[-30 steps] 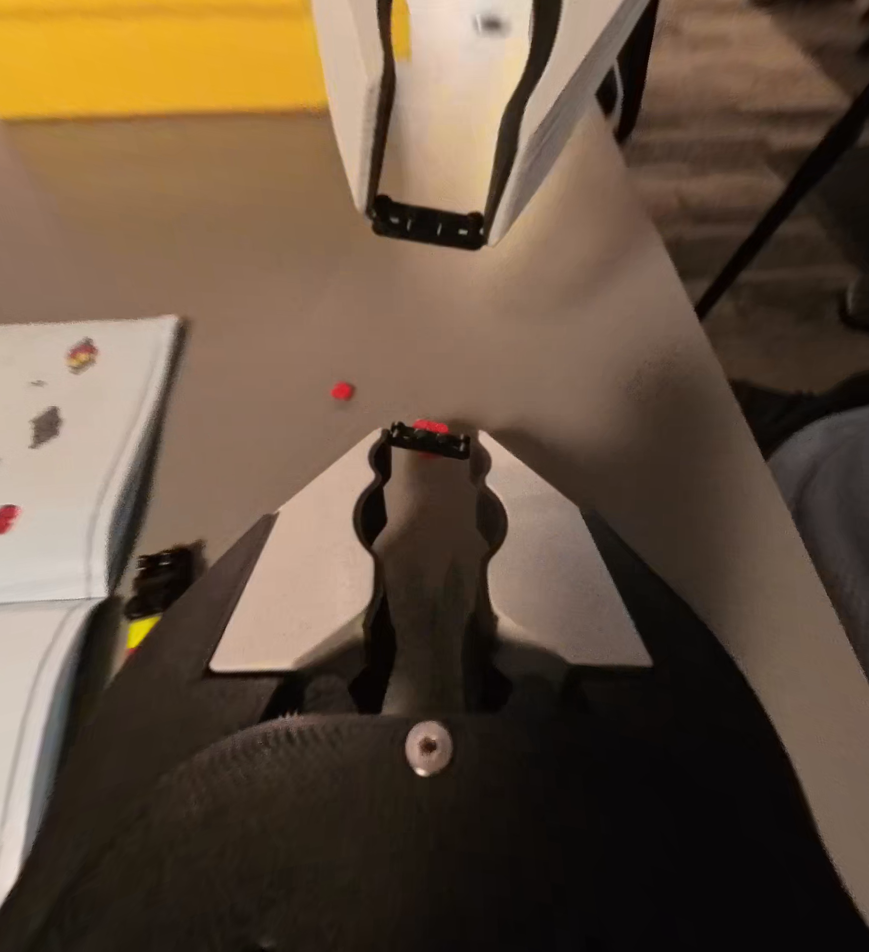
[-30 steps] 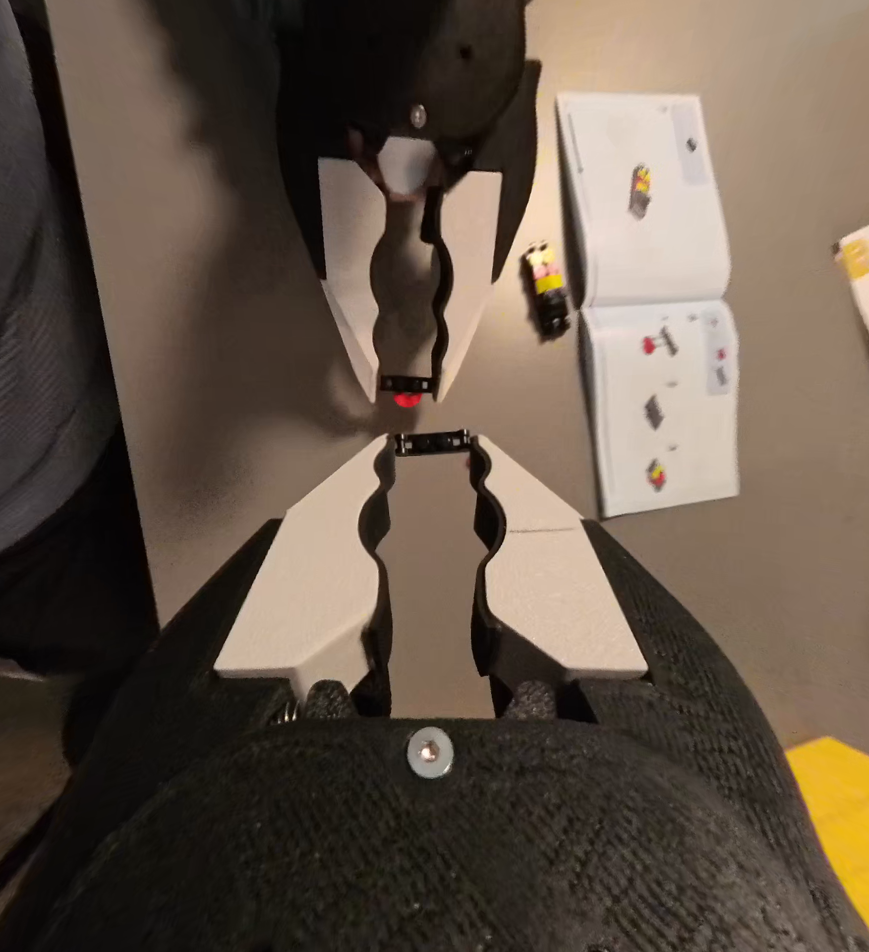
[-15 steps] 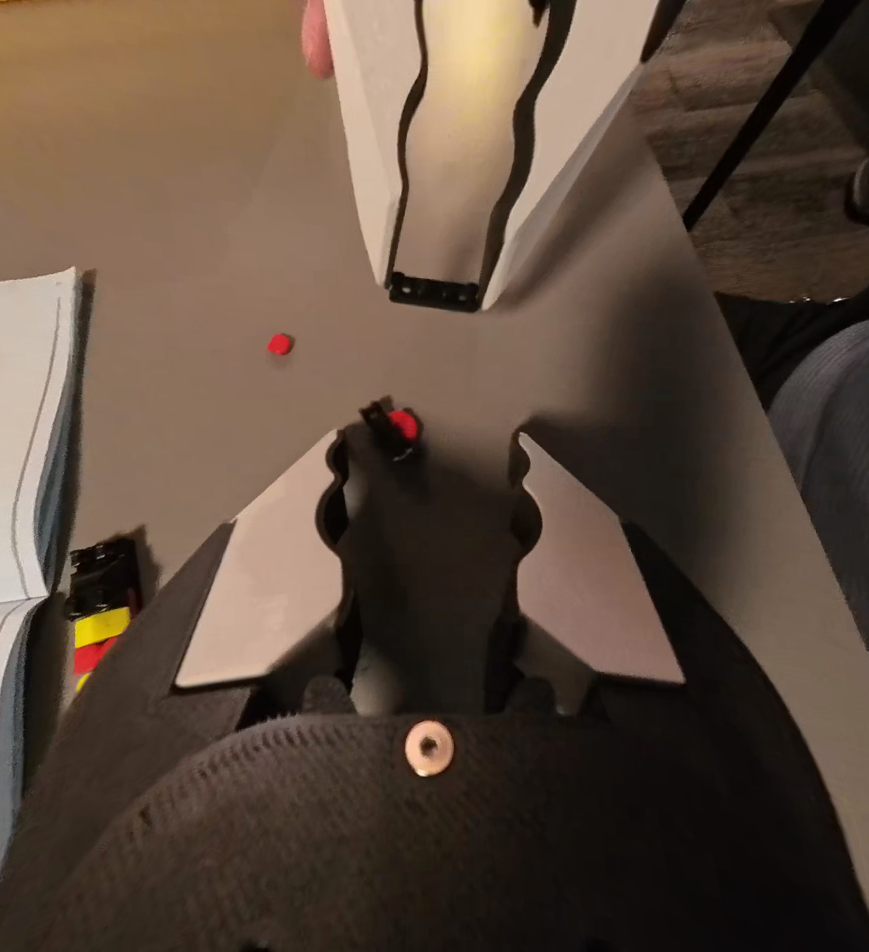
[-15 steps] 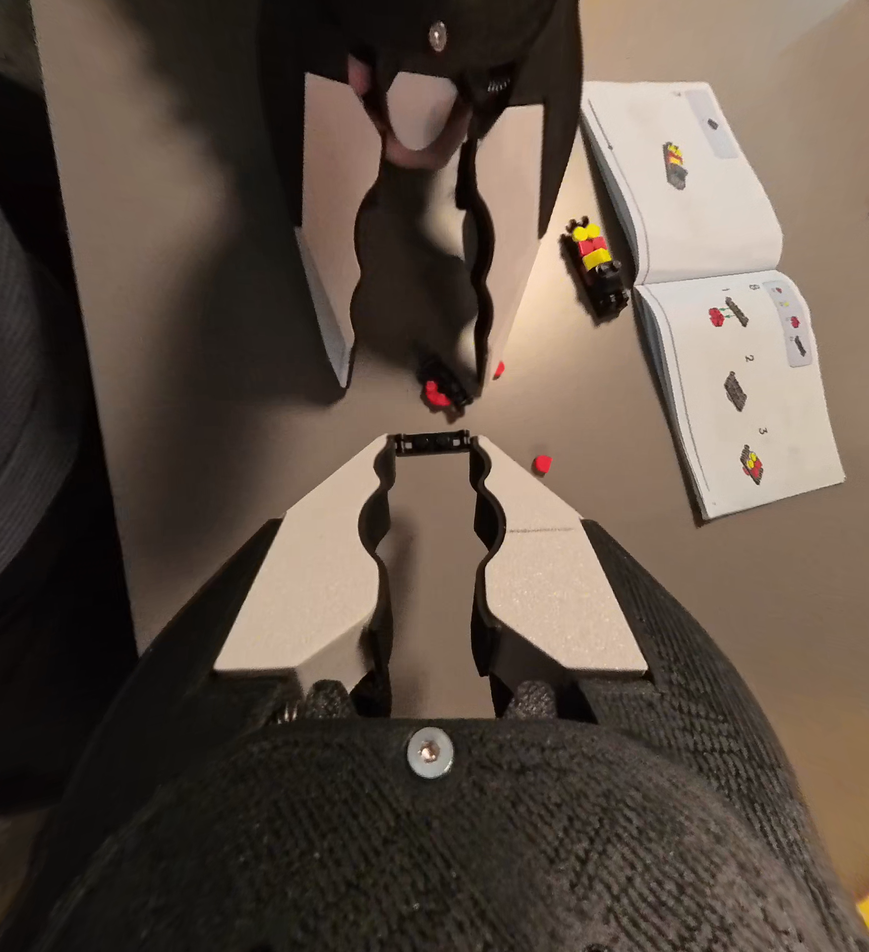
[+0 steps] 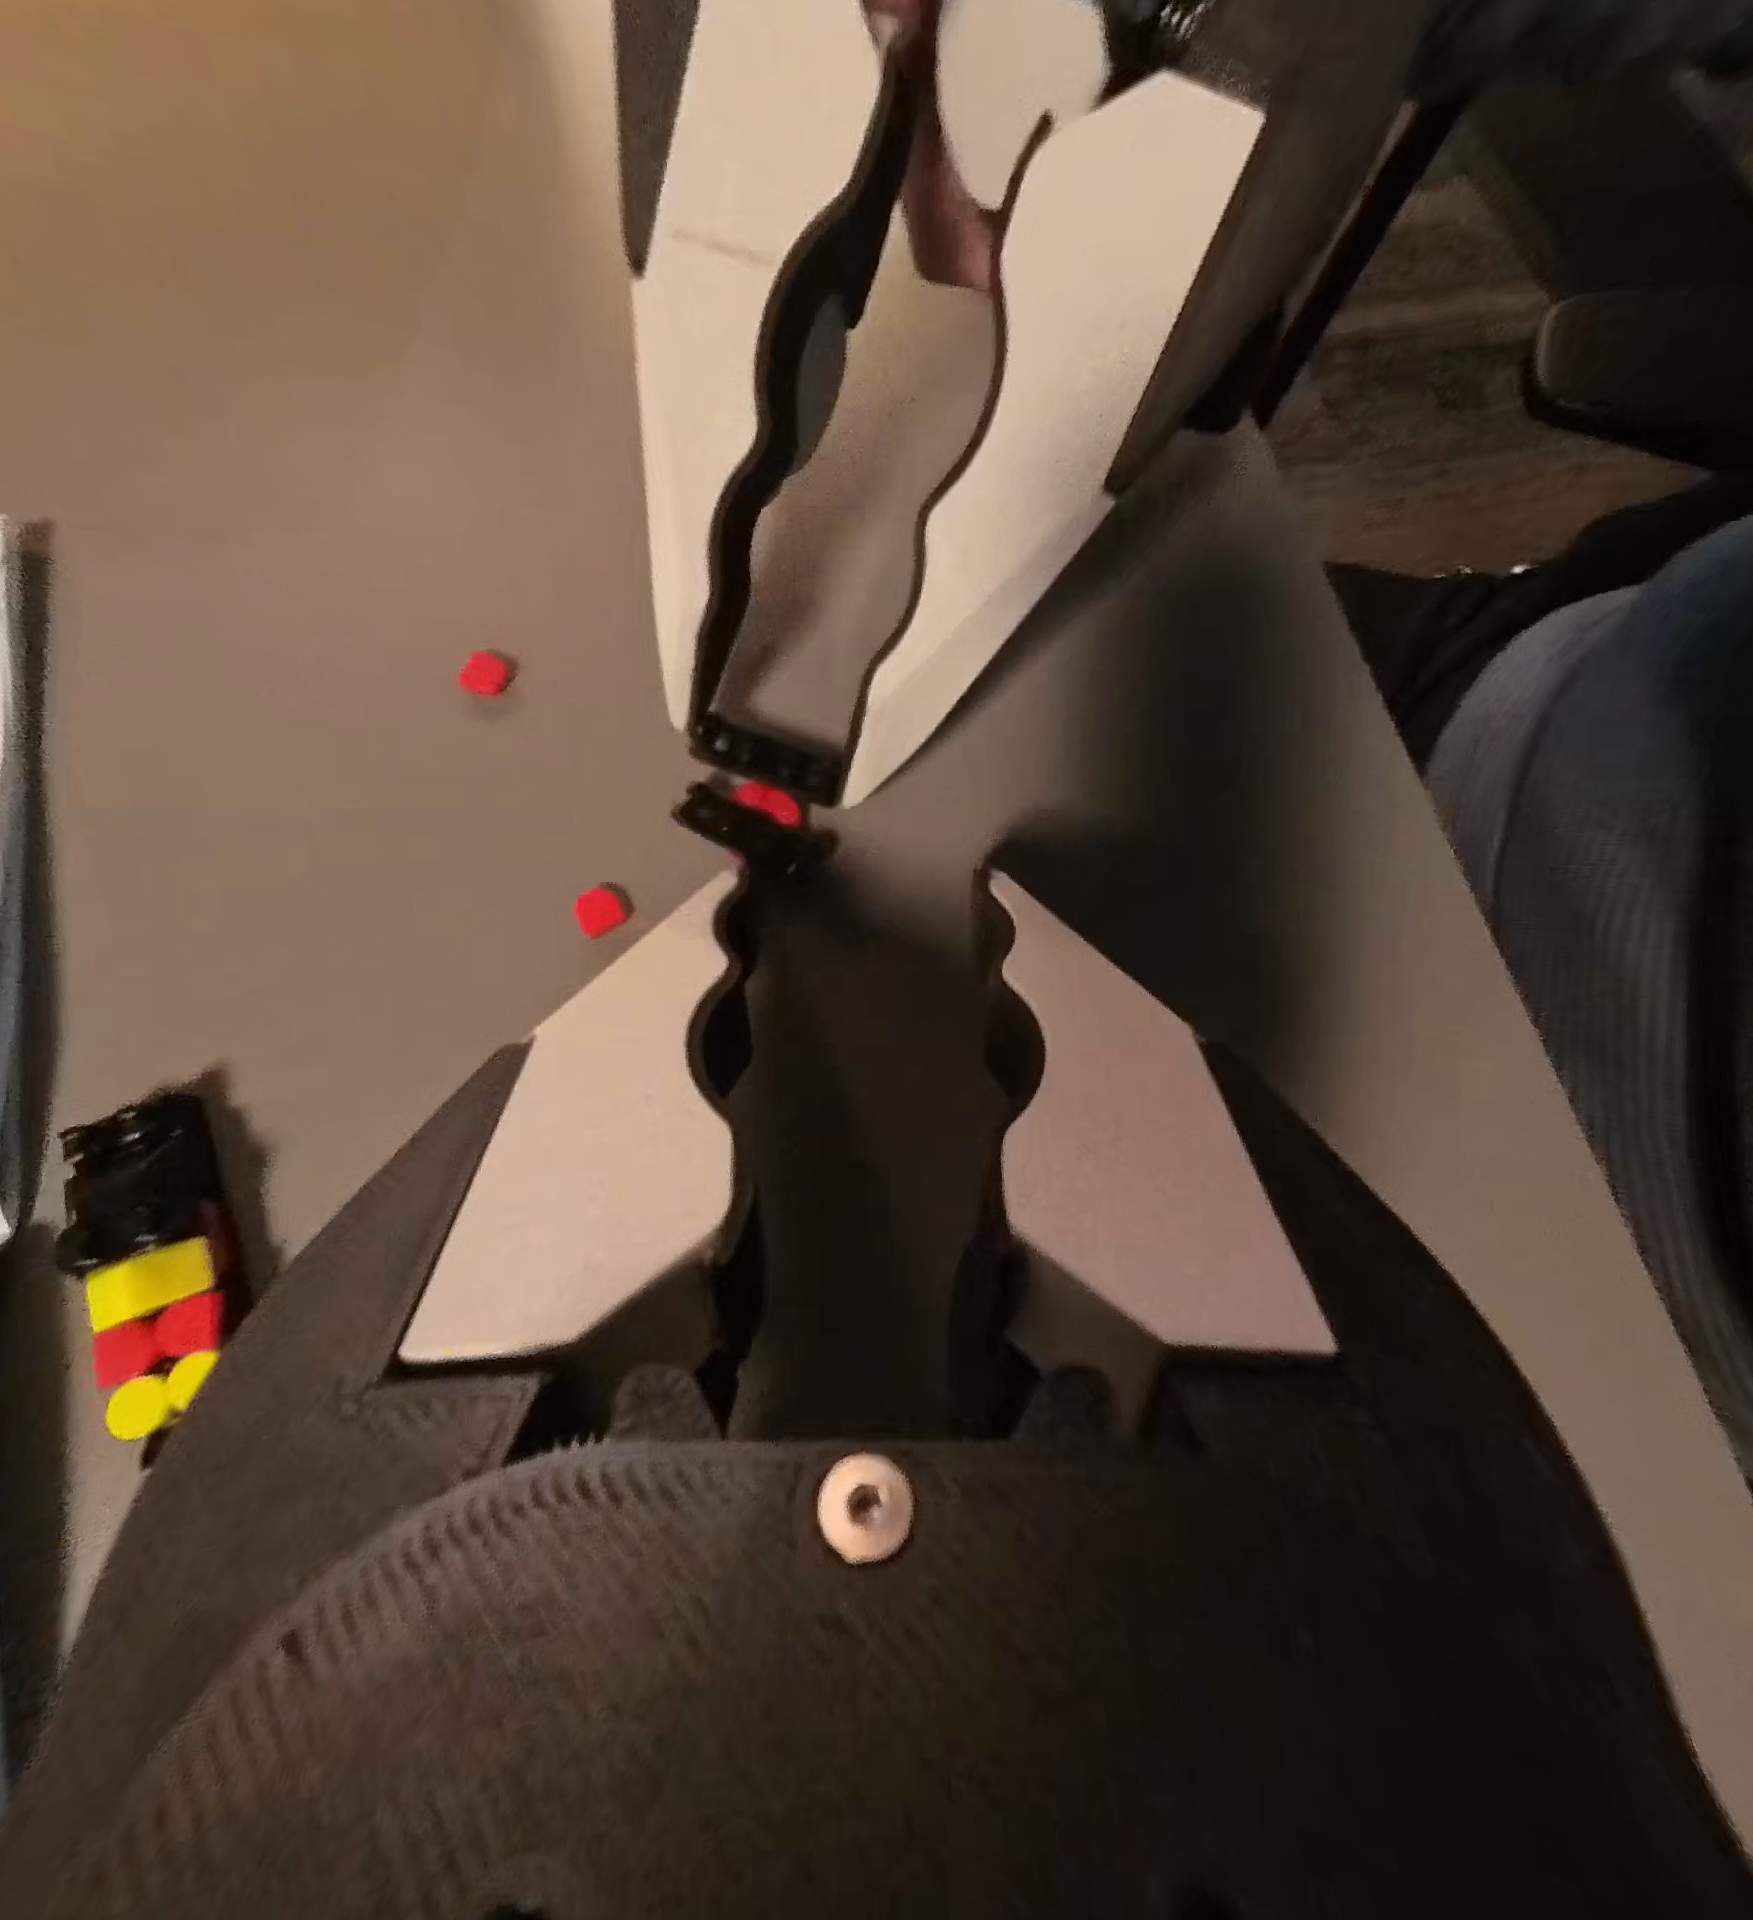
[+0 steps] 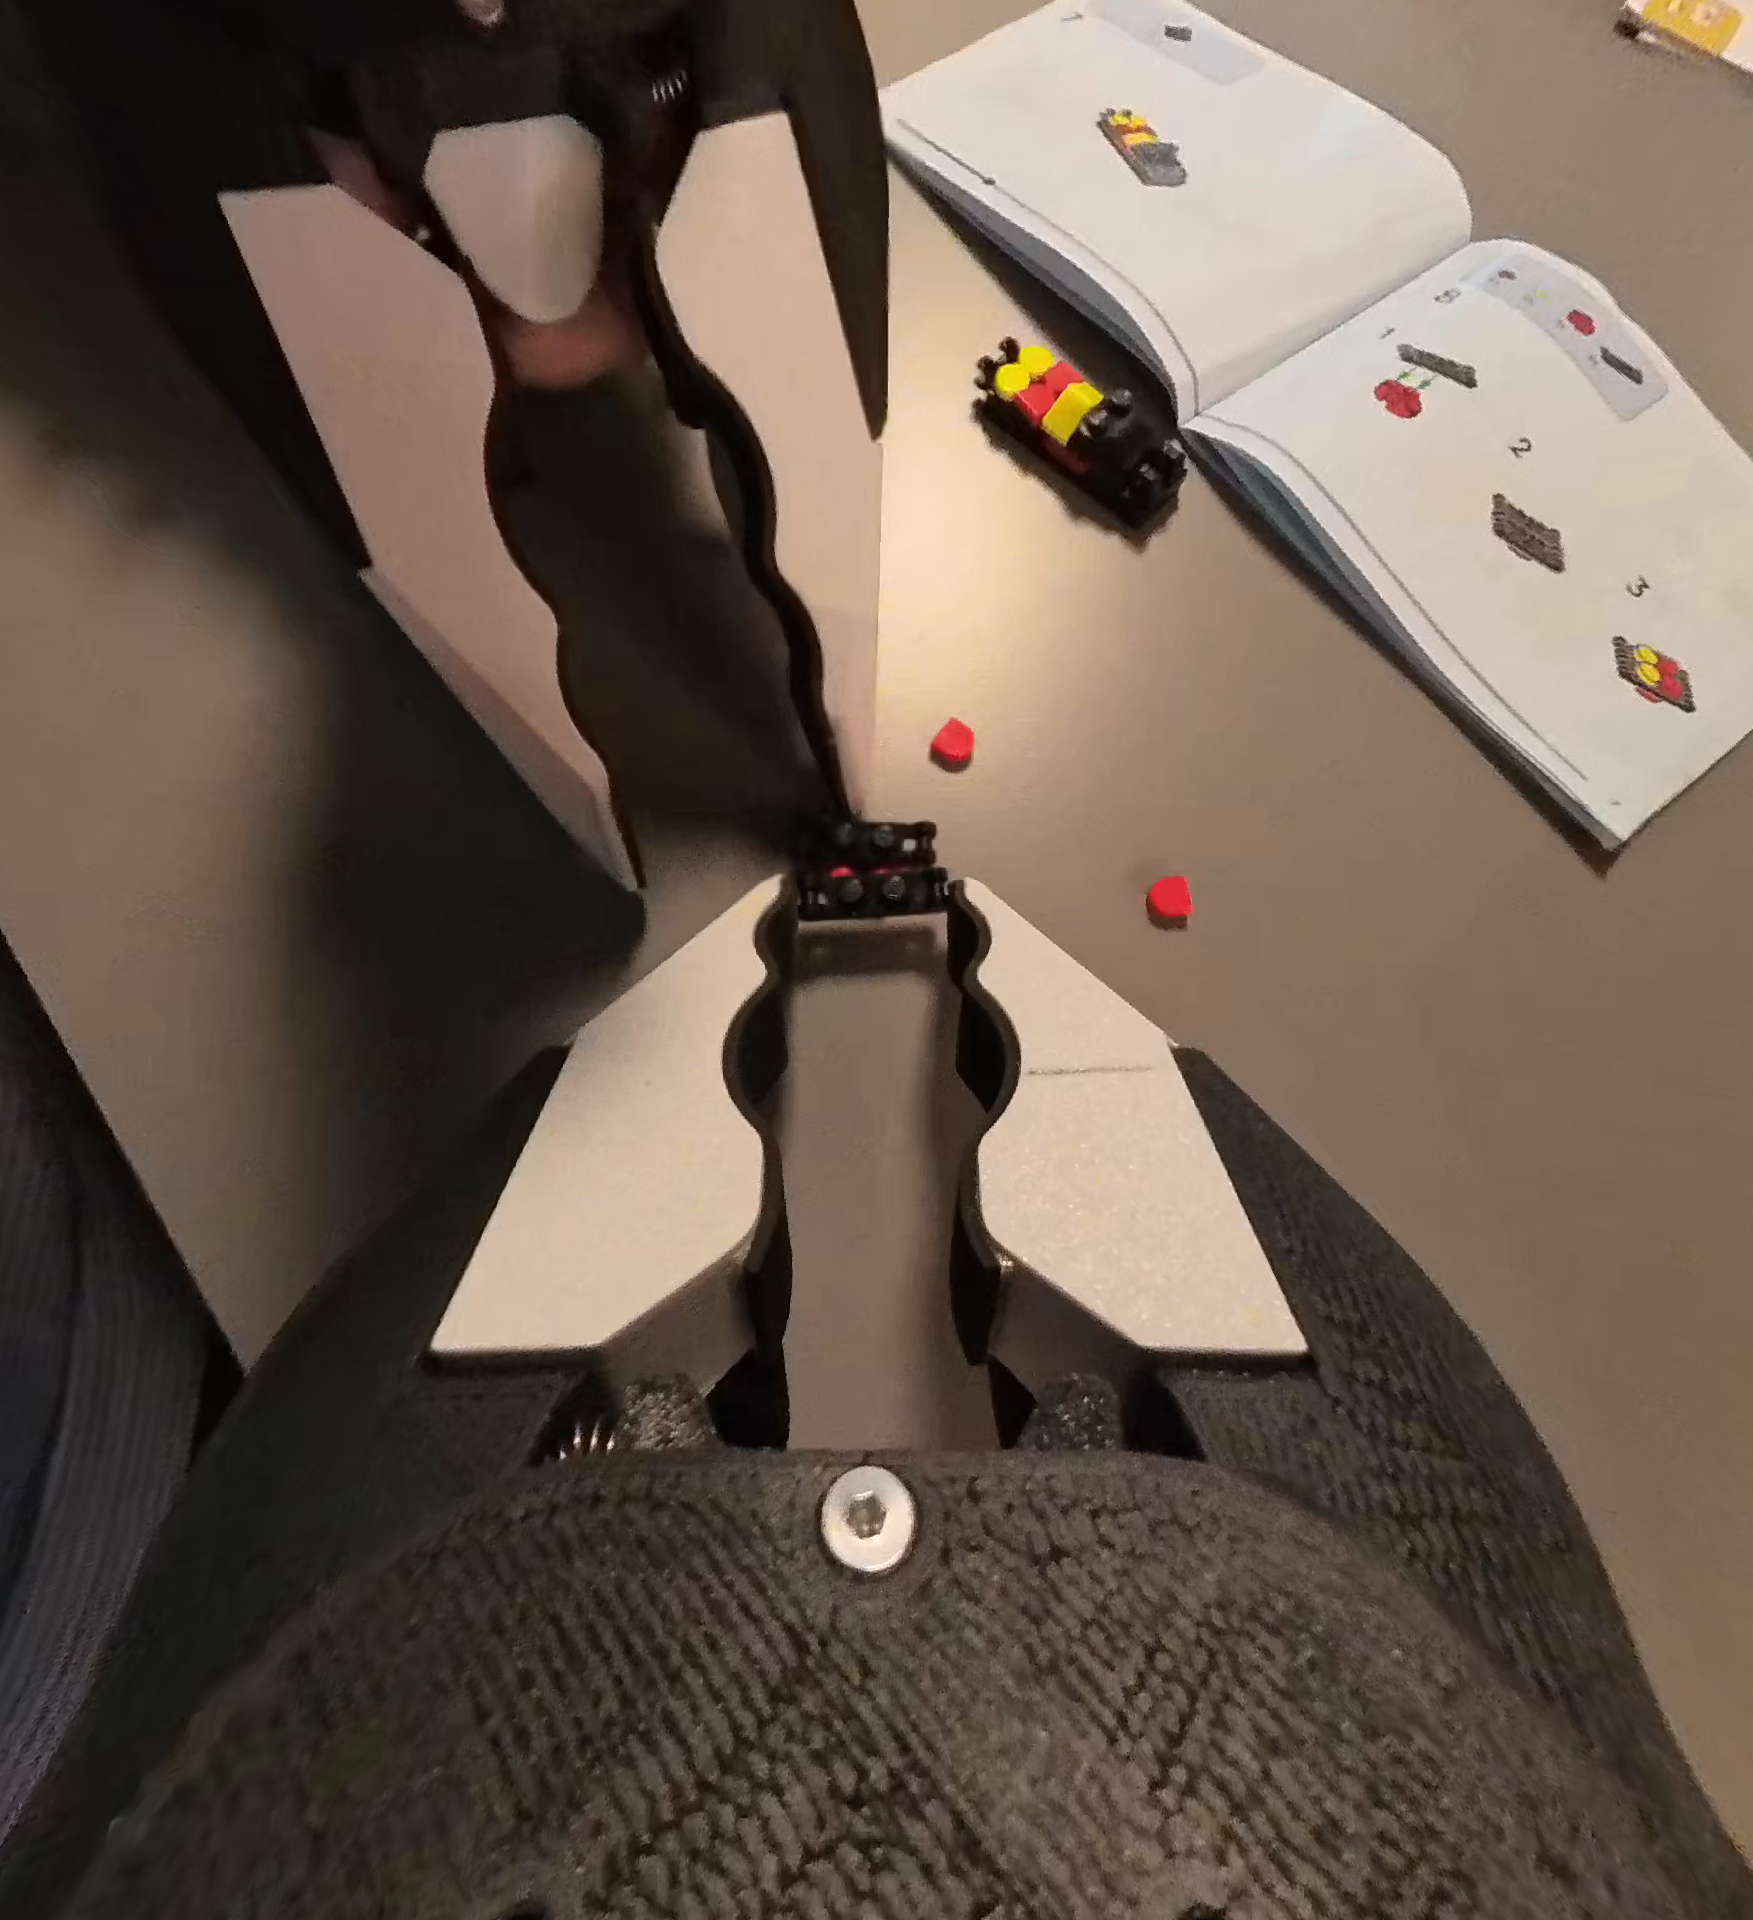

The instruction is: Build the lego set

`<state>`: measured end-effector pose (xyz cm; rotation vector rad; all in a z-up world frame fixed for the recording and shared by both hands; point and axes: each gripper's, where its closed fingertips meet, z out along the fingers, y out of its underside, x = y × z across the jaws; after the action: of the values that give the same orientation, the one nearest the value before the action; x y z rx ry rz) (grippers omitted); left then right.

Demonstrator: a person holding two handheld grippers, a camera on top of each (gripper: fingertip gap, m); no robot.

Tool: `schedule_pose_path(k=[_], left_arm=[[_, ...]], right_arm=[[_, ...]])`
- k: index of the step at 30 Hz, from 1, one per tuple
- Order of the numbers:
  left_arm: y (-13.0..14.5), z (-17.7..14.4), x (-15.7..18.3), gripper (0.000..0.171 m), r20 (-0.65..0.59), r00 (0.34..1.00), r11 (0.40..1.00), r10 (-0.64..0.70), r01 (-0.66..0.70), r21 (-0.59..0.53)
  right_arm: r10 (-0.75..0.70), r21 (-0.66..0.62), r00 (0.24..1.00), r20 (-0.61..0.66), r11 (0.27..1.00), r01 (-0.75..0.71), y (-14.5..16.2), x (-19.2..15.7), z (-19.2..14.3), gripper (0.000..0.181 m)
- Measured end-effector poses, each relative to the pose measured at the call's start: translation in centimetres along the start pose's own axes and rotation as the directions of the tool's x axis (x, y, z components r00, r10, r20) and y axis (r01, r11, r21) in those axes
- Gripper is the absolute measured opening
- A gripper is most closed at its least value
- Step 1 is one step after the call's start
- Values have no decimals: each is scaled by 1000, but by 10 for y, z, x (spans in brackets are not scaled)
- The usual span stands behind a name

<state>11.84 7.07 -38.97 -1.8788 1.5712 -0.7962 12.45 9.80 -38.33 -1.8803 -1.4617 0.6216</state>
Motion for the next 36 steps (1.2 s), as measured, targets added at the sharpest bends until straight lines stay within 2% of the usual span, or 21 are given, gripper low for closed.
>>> schedule_pose_path(k=[4, 7, 10, 16, 23, 29, 36], left_arm=[[0, -3, -16, 45, 83, 991, 994, 108, -106, -25], [-6, -1, -13, 51, 13, 994, 994, 106, -106, 21], [-4, 6, -14, 53, -5, 991, 991, 137, -137, 4], [-4, 6, -15, 45, -66, 983, 985, 172, -171, 13], [-3, 6, -18, 39, -96, 978, 982, 187, -186, 16], [-4, 6, -18, 44, -113, 970, 977, 214, -213, 21], [-3, 5, -18, 48, -131, 969, 978, 208, -208, 18]], right_arm=[[-26, 26, 1000, -3, 999, 26, -2, -3, -1, 27], [-57, 44, 998, 8, 997, 57, -4, -6, -3, 27], [-65, 35, 998, 24, 997, 64, -2, -6, -2, 27], [-20, 66, 998, 53, 998, 17, -5, -4, 0, 27], [-6, 80, 998, 63, 997, 1, -3, -3, 1, 27], [7, 88, 997, 73, 996, -14, -1, -4, 1, 26], [15, 76, 1000, 23, 997, -17, 1, -1, 1, 27]])
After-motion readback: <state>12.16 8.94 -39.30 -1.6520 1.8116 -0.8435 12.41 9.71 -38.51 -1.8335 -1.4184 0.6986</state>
